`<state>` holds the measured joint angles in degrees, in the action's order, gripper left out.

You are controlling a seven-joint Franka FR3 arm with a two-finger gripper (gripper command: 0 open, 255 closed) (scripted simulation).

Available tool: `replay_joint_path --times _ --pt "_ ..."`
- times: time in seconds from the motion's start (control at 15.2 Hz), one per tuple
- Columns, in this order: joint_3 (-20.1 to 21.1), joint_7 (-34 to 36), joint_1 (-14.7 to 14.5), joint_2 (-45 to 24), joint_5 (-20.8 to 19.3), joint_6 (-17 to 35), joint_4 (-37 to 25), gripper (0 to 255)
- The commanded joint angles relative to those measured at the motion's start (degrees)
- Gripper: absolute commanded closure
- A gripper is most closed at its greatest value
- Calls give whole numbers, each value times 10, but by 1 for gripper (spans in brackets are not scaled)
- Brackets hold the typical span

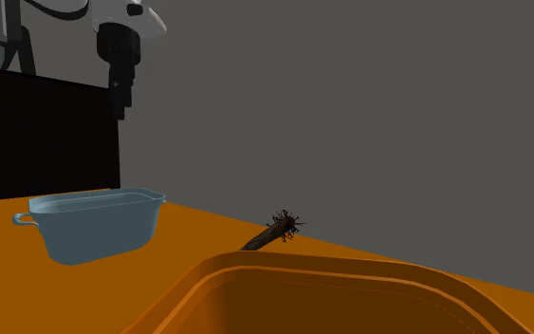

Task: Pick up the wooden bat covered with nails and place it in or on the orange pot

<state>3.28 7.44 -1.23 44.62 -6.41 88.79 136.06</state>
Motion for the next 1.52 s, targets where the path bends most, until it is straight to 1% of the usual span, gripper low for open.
replay_joint_path --times 0.0,0.46,0.86,1.19,1.45 --pt "0 0 0 0 0 0 0 0" --pt "-53 -48 3 -65 -10 169 65 0" --pt "-96 -95 0 -161 -4 315 84 0" --pt "-131 -147 -10 -263 22 427 72 0" --pt "-155 -205 -24 -353 68 505 44 0"
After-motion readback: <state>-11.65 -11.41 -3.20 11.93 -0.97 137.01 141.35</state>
